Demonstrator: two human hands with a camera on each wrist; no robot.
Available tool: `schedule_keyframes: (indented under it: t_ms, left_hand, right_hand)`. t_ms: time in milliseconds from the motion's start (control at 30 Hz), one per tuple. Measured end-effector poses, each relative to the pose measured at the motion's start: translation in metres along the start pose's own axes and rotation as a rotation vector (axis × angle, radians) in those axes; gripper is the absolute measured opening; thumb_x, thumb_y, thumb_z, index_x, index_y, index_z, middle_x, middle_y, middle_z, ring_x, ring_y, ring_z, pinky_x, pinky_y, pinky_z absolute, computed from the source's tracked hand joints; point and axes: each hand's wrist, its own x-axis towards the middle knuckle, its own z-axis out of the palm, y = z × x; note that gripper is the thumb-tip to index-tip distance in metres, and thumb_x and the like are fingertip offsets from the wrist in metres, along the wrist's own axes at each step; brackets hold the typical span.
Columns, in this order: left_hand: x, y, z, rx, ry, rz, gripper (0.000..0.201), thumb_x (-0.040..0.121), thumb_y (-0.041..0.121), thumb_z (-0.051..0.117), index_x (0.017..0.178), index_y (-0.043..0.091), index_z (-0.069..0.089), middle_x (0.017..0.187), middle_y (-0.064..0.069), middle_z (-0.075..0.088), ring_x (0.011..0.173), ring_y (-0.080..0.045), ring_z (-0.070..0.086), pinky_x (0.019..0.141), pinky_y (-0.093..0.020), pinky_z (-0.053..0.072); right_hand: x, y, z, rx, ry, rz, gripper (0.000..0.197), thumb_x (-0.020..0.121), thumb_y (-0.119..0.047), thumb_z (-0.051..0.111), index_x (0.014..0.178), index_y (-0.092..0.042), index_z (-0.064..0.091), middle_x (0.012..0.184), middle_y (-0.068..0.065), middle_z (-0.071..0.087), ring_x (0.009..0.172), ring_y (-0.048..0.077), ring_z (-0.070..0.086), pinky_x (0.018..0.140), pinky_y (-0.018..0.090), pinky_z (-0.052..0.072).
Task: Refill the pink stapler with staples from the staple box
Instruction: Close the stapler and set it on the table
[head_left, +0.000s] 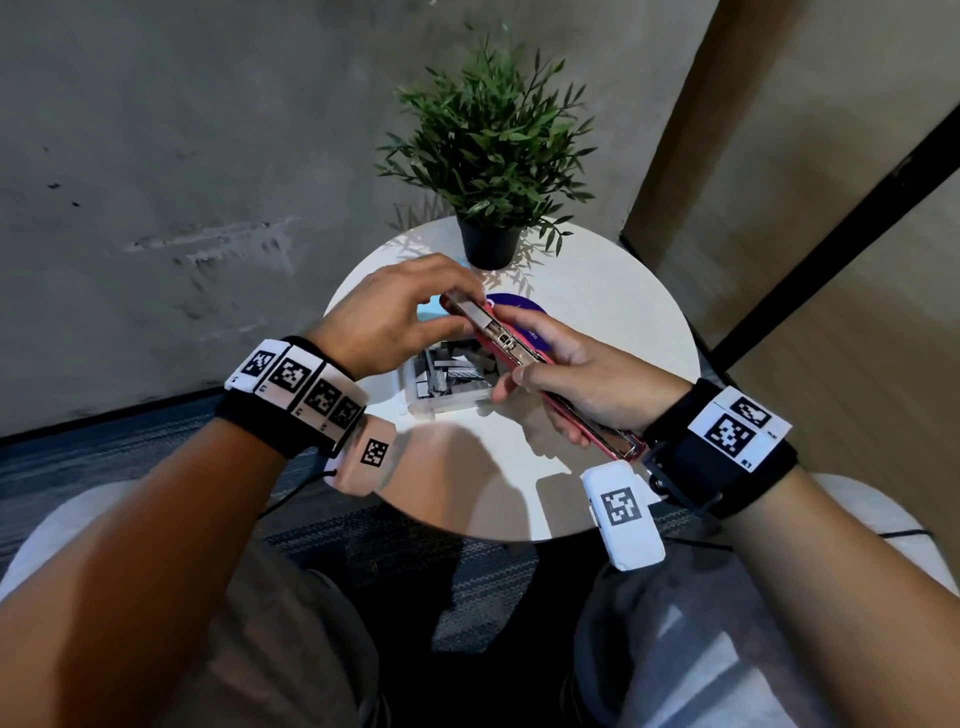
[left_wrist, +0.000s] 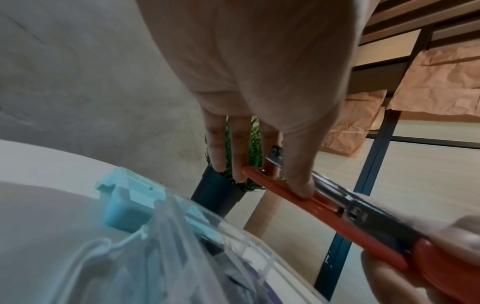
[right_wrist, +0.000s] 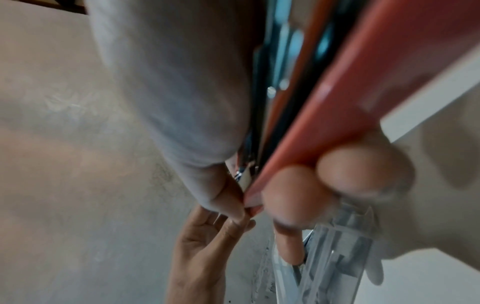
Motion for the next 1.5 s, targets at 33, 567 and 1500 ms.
schedule_keyframes:
  t_ms: [33, 567, 1500]
  left_hand:
    - [0.0, 0.0, -0.002, 0.001, -0.006, 0.003, 0.032, 0.085, 0.032, 0.071, 0.113, 0.019, 0.068, 0.114, 0.001, 0.066, 0.1, -0.016, 0.062, 0.089, -0.041, 0.05]
    - [-0.002, 0.007, 0.009, 0.179, -0.001, -0.094, 0.034, 0.091, 0.05, 0.06, 0.11, 0.023, 0.065, 0.099, 0.01, 0.059, 0.09, -0.016, 0.059, 0.077, -0.035, 0.046]
    - [0.008, 0.042, 0.026, -1.349, 0.163, -0.468, 0.048, 0.09, -0.001, 0.06, 0.138, 0.0, 0.05, 0.117, -0.028, 0.061, 0.099, -0.026, 0.067, 0.095, -0.032, 0.054]
  right_hand:
    - [0.0, 0.001, -0.001, -0.004, -0.008, 0.0, 0.068, 0.1, -0.005, 0.049, 0.154, -0.039, 0.024, 0.103, 0.008, 0.075, 0.037, 0.019, 0.05, 0.037, 0.024, 0.042]
    - [-0.028, -0.02, -0.064, 0.231, 0.392, -0.342, 0.045, 0.082, -0.026, 0.071, 0.124, -0.011, 0.061, 0.117, 0.008, 0.071, 0.103, 0.022, 0.066, 0.085, 0.031, 0.052]
    - [-0.005, -0.013, -0.007, -0.643, 0.569, -0.318, 0.086, 0.078, -0.042, 0.082, 0.148, -0.022, 0.036, 0.129, -0.005, 0.062, 0.103, 0.003, 0.062, 0.087, 0.01, 0.043]
